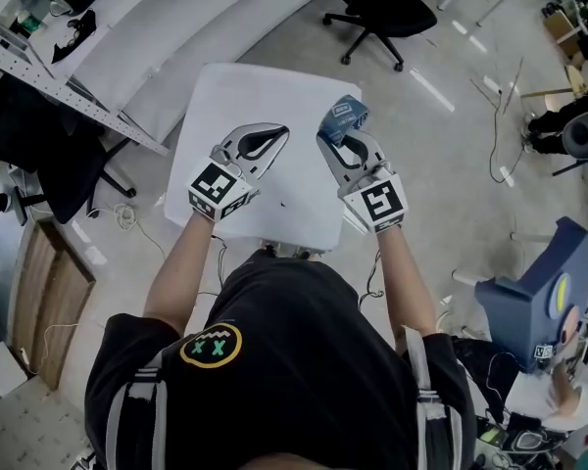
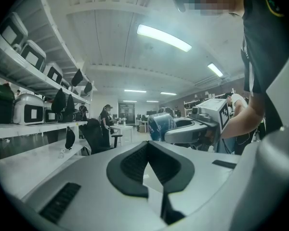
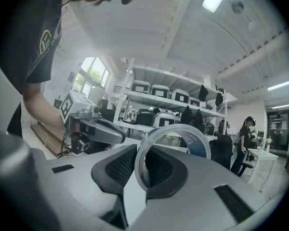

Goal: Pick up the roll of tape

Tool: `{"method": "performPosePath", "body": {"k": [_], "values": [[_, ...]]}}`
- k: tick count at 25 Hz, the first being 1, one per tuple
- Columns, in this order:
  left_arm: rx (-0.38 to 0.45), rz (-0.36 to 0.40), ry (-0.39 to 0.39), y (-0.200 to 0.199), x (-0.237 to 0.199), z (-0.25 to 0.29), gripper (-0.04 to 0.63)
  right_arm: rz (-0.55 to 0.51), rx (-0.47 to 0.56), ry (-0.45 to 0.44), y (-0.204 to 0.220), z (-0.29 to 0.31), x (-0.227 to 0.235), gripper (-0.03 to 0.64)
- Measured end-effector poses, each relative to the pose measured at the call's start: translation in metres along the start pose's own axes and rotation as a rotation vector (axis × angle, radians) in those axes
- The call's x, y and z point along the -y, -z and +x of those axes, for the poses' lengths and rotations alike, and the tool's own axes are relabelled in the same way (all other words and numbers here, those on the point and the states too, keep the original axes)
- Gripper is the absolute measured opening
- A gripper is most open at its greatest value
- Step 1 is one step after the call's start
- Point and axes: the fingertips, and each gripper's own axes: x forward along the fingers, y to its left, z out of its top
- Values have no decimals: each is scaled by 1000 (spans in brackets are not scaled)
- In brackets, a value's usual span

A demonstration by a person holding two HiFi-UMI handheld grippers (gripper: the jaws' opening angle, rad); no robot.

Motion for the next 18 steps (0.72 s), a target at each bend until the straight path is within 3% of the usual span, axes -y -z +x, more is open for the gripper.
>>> {"method": "performPosePath", "body": {"k": [18], "values": [[-2,12,7,-2,3,1,15,-2,-8,-2,4,-2,-1,72]]}}
